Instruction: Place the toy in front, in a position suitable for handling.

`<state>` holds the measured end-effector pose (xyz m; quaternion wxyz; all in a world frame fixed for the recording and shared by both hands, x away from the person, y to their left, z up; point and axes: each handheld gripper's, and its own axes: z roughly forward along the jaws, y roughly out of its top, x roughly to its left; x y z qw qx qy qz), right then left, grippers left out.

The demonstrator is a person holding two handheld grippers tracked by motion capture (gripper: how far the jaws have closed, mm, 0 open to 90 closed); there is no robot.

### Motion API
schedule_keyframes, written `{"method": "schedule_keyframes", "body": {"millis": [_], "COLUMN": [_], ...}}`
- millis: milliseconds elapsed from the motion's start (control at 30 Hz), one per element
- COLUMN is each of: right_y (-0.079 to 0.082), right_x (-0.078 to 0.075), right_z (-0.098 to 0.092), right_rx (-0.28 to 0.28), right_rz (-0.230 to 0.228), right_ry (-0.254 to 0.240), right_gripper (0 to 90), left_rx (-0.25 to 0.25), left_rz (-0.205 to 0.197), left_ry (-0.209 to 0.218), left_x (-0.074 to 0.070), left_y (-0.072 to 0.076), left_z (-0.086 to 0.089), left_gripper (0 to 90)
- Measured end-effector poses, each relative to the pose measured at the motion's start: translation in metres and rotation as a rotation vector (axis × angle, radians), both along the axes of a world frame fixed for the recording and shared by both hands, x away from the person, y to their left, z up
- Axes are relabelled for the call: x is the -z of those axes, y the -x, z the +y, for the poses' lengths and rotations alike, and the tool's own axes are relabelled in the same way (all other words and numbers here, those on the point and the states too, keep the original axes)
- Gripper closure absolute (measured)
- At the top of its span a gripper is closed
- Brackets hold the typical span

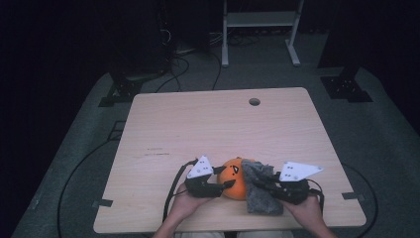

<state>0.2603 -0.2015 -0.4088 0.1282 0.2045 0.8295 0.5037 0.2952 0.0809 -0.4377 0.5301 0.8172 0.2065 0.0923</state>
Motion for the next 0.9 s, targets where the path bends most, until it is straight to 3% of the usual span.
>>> {"method": "schedule_keyframes", "body": {"millis": [100, 200, 333, 467, 533, 600, 833, 900], "right_y": [-0.007, -0.015, -0.023, -0.02, -0.02, -0.023, -0.036, -0.035], "right_x": [0.005, 0.011, 0.011, 0.004, 0.001, 0.0, 0.015, 0.021], "right_z": [0.007, -0.005, -0.027, -0.023, -0.013, -0.006, -0.029, -0.036], "right_rx": [-0.001, 0.042, 0.132, 0.084, 0.041, 0.032, 0.102, 0.111], "right_rz": [0.002, 0.025, 0.046, 0.04, 0.027, 0.021, 0.106, 0.13], "right_ry": [0.026, 0.009, 0.022, -0.025, -0.029, -0.017, -0.02, -0.016], "right_gripper": [80.9, 81.0, 81.0, 80.9, 80.8, 80.9, 80.9, 80.9], "left_rx": [0.0, 0.002, 0.011, 0.022, 0.04, 0.04, 0.051, 0.043], "left_rz": [0.0, 0.008, -0.007, -0.023, -0.056, -0.063, -0.044, -0.034], "left_ry": [-0.01, -0.002, -0.014, -0.019, -0.048, -0.056, -0.042, -0.023], "left_x": [0.001, 0.002, 0.002, 0.002, 0.001, 0.001, 0.006, 0.007], "left_y": [0.0, -0.001, 0.0, 0.002, 0.006, 0.007, 0.007, 0.006], "left_z": [0.002, 0.003, 0.002, 0.0, -0.003, -0.003, 0.004, 0.005], "left_gripper": [46.6, 46.9, 46.9, 47.2, 47.5, 47.7, 47.8, 43.2]}}
